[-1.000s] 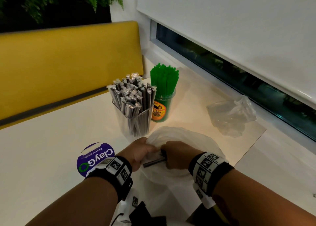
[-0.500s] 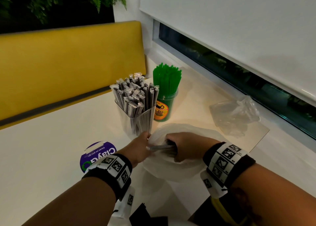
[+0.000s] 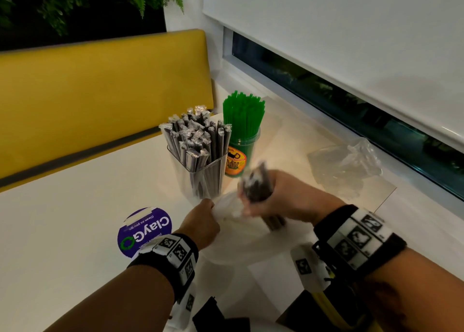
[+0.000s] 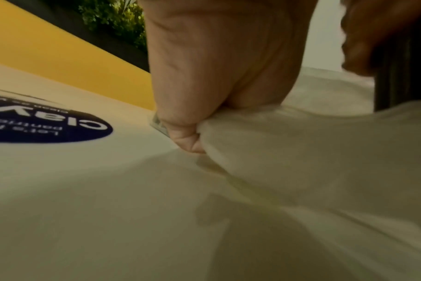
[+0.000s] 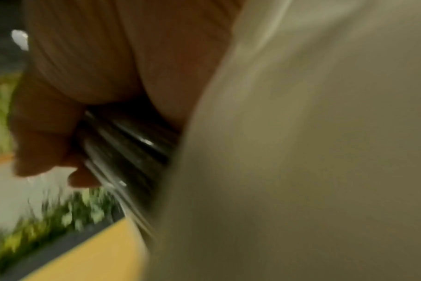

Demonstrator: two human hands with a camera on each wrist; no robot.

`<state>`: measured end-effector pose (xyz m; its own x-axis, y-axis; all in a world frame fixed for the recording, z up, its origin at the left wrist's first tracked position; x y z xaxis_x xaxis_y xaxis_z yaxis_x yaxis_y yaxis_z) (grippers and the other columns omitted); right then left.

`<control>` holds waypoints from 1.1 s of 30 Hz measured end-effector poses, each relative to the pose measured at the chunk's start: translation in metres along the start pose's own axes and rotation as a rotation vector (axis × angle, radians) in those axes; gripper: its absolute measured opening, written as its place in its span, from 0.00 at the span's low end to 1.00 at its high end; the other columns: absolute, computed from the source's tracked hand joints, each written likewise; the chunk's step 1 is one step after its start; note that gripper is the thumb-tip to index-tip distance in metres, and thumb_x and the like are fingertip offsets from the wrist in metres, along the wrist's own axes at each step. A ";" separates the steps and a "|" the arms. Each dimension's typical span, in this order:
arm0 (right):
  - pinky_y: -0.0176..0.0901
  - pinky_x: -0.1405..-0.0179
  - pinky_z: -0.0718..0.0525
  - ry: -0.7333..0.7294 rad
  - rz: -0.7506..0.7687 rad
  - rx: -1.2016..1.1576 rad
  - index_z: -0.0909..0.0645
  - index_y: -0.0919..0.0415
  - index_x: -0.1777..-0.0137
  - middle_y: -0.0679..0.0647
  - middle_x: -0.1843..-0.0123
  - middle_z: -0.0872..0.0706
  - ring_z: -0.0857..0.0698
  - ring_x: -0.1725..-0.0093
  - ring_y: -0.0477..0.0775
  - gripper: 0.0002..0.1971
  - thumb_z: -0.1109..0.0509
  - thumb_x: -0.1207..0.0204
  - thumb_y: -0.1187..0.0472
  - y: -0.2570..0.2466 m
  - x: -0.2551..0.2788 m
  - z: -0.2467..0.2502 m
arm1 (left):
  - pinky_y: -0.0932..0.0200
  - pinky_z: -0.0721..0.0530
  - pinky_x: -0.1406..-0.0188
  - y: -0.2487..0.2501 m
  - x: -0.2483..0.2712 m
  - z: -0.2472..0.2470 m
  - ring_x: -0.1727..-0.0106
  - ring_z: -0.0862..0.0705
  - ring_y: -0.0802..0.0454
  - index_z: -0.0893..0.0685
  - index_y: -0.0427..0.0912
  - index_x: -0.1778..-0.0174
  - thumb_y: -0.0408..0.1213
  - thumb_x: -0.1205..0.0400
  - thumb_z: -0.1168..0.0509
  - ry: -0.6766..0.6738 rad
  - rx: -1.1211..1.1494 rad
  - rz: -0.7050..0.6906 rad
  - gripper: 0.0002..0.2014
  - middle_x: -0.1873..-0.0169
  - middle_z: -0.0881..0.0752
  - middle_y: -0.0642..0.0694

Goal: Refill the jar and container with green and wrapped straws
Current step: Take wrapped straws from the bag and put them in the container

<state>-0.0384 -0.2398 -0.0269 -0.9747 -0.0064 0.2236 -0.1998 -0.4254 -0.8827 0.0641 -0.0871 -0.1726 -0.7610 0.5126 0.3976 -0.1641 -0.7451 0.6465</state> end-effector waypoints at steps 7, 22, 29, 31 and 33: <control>0.51 0.39 0.14 0.860 0.425 -0.780 0.18 0.59 0.54 0.55 0.59 0.17 0.17 0.52 0.56 0.09 0.26 0.28 0.73 -0.035 0.013 0.026 | 0.56 0.23 0.56 0.015 0.002 -0.004 0.45 0.15 0.38 0.24 0.35 0.37 0.33 0.20 0.36 0.028 -0.003 0.089 0.16 0.47 0.15 0.38; 0.36 0.52 0.13 0.894 0.196 -0.394 0.18 0.61 0.49 0.56 0.51 0.13 0.12 0.51 0.46 0.08 0.23 0.26 0.64 -0.031 -0.016 0.026 | 0.46 0.19 0.33 -0.011 0.012 0.056 0.44 0.13 0.48 0.17 0.44 0.42 0.89 0.52 0.41 -0.310 0.082 0.266 0.57 0.45 0.11 0.45; 0.37 0.52 0.13 1.008 0.591 -0.290 0.19 0.58 0.51 0.44 0.62 0.13 0.11 0.58 0.43 0.10 0.22 0.28 0.68 -0.120 -0.034 0.053 | 0.45 0.41 0.17 0.010 0.023 0.108 0.13 0.46 0.46 0.68 0.47 0.15 0.71 0.50 0.23 0.412 0.526 -0.338 0.79 0.13 0.51 0.39; 0.27 0.57 0.17 0.950 0.598 -0.210 0.19 0.58 0.50 0.42 0.62 0.14 0.14 0.61 0.35 0.09 0.23 0.27 0.67 -0.123 -0.050 0.040 | 0.51 0.46 0.17 0.029 0.020 0.108 0.12 0.50 0.50 0.70 0.45 0.15 0.66 0.48 0.20 0.527 0.606 -0.446 0.79 0.13 0.53 0.38; 0.21 0.58 0.19 0.884 0.574 -0.103 0.18 0.59 0.46 0.39 0.60 0.15 0.15 0.60 0.30 0.11 0.23 0.26 0.64 -0.123 -0.063 0.027 | 0.55 0.47 0.16 0.041 0.014 0.107 0.13 0.51 0.55 0.69 0.44 0.15 0.63 0.48 0.18 0.582 0.613 -0.463 0.79 0.13 0.53 0.38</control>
<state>0.0506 -0.2112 0.0786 -0.6442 0.4966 -0.5818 0.3463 -0.4889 -0.8007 0.1137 -0.0644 -0.0711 -0.9223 0.2847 -0.2615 -0.2960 -0.0850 0.9514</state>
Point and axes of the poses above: each hand's wrist, its own x-axis away from the middle knuckle, its own z-axis out of the back of the hand, y = z × x, the point moved 2 cm from there along -x, towards the middle knuckle
